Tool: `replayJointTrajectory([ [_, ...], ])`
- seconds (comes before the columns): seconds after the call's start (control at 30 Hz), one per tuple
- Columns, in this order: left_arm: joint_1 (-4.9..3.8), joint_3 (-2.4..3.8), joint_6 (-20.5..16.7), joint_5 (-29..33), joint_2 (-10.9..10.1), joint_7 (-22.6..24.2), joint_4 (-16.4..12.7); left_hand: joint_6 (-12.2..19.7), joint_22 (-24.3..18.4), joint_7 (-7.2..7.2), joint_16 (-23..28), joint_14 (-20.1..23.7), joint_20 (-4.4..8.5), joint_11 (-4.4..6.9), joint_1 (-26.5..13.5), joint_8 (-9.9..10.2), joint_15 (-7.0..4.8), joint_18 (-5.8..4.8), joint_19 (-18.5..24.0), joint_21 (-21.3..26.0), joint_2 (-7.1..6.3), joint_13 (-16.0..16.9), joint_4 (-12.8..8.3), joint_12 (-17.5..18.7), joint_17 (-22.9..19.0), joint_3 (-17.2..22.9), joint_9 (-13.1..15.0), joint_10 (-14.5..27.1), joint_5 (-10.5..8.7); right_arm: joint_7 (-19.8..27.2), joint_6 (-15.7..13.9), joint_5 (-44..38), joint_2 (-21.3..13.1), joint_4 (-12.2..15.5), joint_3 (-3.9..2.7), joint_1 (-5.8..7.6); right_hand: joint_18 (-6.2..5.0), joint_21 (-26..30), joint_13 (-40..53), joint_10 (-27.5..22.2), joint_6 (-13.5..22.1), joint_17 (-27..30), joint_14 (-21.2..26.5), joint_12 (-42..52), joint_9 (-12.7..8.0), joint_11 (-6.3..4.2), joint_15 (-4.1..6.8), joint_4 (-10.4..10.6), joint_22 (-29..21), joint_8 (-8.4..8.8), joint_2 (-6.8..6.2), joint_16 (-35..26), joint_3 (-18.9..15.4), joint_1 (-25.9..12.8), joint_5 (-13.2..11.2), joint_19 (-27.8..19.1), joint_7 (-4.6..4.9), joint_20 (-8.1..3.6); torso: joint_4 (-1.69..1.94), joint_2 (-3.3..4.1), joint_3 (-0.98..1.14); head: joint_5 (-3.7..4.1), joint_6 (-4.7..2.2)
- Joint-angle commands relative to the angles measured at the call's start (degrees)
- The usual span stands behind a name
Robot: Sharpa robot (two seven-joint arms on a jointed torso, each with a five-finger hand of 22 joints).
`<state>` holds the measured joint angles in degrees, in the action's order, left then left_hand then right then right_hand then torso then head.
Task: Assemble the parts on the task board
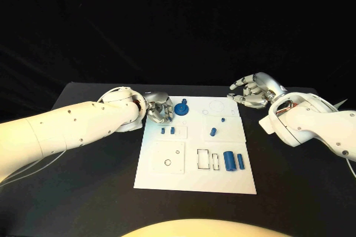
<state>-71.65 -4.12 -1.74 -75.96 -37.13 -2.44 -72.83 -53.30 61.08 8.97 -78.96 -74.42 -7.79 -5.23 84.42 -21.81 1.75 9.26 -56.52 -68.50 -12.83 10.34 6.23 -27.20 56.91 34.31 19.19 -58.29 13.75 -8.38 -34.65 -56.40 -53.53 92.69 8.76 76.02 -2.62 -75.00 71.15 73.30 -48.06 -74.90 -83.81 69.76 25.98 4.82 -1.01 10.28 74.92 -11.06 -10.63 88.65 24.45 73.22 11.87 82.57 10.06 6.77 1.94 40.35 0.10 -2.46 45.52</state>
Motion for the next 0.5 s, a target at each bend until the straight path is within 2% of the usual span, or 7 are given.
replayJointTrajectory([
  [0.03,0.07,-0.04,0.2,0.8,0.2,1.1,-0.2,-0.5,0.1,0.0,-0.3,-0.6,-0.08,-0.07,-0.5,0.3,-0.11,-1.0,-0.5,-0.3,0.23,-0.1,-0.5,0.4,0.3,-0.1,0.1,-0.6,-0.23,0.6,0.0,-0.5,0.1,0.0,-0.01,-0.02,-0.83,0.1,0.0,0.4,0.1,-10.6,-5.1,0.3,0.1,0.03,0.4,0.0,6.2,-0.05,-0.58,-0.3,0.3,0.0,0.2,-0.2,-0.24,-0.17,0.0,-0.02,-0.02,-0.02,0.04],
  [0.5,0.07,-0.06,1.2,0.7,0.4,0.1,-0.2,-1.4,0.4,-0.36,-0.6,-1.1,0.12,0.31,-0.6,0.3,-0.41,-1.07,-0.9,-0.5,0.46,0.1,-0.9,0.8,0.8,-0.2,0.3,-1.8,-0.3,0.4,0.1,-0.6,0.0,0.0,-0.01,-0.02,-0.83,0.1,0.0,0.4,0.1,-10.6,-5.1,0.3,0.1,0.03,0.4,0.0,6.2,-0.05,-0.58,-0.3,0.3,0.0,0.2,-0.2,-0.24,-0.17,0.0,0.0,0.03,0.04,0.17],
])
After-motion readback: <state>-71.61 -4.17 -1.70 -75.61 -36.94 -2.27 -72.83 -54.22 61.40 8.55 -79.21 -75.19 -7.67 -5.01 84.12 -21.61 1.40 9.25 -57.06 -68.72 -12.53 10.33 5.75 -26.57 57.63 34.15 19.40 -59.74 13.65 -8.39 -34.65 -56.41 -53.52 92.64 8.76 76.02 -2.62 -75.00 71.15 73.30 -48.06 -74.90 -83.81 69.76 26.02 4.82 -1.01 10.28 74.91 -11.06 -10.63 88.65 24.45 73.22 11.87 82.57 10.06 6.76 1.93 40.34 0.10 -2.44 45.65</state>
